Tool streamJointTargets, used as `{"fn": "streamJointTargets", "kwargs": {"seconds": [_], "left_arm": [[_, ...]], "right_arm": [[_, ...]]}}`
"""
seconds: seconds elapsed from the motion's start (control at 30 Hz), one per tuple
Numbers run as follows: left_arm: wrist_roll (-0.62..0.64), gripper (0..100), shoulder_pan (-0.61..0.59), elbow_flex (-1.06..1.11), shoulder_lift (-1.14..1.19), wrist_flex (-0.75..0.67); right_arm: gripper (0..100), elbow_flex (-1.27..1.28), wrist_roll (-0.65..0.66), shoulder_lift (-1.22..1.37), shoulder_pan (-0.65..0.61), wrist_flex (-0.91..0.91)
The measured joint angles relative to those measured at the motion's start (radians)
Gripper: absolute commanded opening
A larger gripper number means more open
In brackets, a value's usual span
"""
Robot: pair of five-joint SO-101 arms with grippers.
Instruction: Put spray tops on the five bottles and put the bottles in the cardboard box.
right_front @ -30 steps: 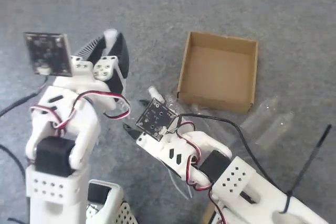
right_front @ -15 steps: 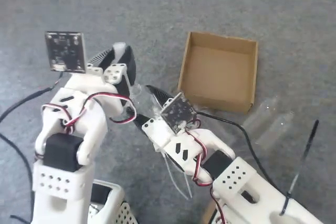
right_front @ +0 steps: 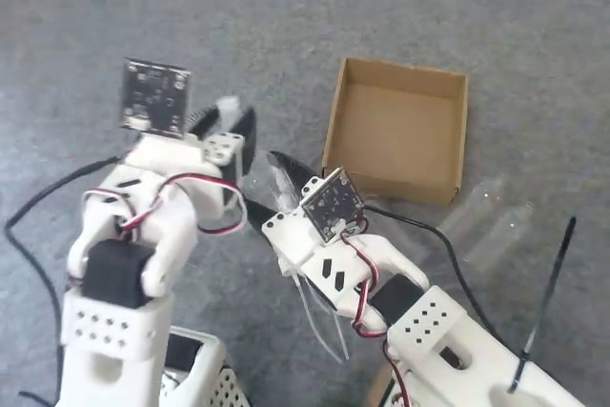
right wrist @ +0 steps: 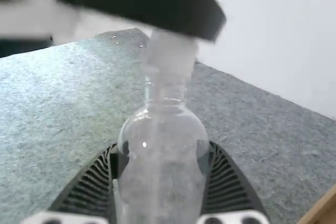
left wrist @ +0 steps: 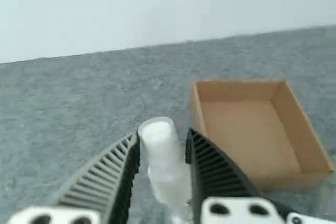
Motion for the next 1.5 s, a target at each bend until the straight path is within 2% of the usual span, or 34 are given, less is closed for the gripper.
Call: {"fn": "streamJointTargets", "kwargs": {"seconds": [0.33,0.57,0.73,1.03,1.23,1.37,1.5], "left_arm": [[-0.021,14,-0.078,-0.222,0.003,0.021],[-0.021,10,-0.143,-0.241,0.198,0.021],[-0.025,9,-0.130,-0.236,0.222,0.021],[-0.086,8,-0.011,-0.149,0.222,0.064],[-0.086,9,-0.009,-0.153,0.178,0.064],[-0.086,13,-0.011,-0.224,0.109,0.064],[-0.087,11,-0.028,-0.284,0.063,0.064]], "right_arm": [[0.6,0.003,0.000,0.000,0.009,0.000],[0.6,0.015,0.000,0.000,0.009,0.000],[0.6,0.015,0.000,0.000,0.011,0.000],[0.6,0.015,0.000,0.000,0.009,0.000],[0.6,0.015,0.000,0.000,0.009,0.000],[0.6,0.015,0.000,0.000,0.011,0.000],[0.6,0.015,0.000,0.000,0.012,0.000]]}}
